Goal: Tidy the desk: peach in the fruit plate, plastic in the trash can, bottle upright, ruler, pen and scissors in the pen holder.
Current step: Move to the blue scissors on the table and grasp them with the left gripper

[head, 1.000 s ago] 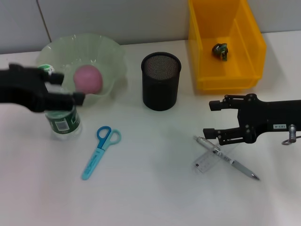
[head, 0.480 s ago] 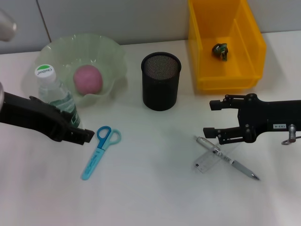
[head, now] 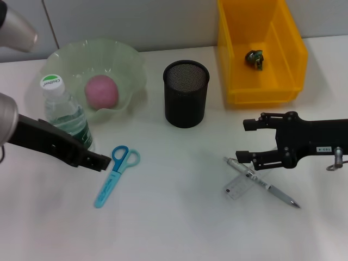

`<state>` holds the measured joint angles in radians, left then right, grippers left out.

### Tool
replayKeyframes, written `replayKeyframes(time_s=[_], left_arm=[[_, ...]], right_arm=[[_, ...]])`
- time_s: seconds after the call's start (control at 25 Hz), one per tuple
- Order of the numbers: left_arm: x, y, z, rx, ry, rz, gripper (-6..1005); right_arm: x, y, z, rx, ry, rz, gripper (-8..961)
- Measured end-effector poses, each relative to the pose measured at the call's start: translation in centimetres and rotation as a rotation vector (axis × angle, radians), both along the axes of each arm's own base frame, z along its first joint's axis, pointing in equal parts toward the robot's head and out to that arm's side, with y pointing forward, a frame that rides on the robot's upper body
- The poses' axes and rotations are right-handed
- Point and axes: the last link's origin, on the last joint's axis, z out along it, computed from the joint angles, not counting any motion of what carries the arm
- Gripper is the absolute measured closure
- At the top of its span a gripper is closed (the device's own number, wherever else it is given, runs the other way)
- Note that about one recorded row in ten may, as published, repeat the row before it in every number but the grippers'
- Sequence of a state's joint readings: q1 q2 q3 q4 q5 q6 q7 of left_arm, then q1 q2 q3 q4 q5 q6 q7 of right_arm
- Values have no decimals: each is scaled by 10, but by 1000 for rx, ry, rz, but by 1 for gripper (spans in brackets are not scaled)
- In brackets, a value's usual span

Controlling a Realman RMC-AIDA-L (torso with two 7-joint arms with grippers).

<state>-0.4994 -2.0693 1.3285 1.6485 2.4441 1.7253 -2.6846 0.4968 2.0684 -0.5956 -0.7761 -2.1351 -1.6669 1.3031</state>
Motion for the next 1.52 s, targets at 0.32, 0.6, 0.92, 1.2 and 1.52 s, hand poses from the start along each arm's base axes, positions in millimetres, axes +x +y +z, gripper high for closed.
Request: replayKeyframes(time_s=[0.32,0.6,0.92,1.2,1.52], left_arm=[[-2,5,-21,-11,47,37,257],[-2,11,-34,-20,75,65,256],[-8,16,-42,24,132,119,256],[-14,19,-52,16,141,149,257],[-20,24,-62,2,165,155,256]], right_arm=[[6,-8,-1,-15,-16,14,126],[7,-14,0,-24,-21,50,126],[6,-15,0,-21,-28,73,126],[6,-14,0,-20,-29,79,126],[4,-11,0,-15,-32,82,126]])
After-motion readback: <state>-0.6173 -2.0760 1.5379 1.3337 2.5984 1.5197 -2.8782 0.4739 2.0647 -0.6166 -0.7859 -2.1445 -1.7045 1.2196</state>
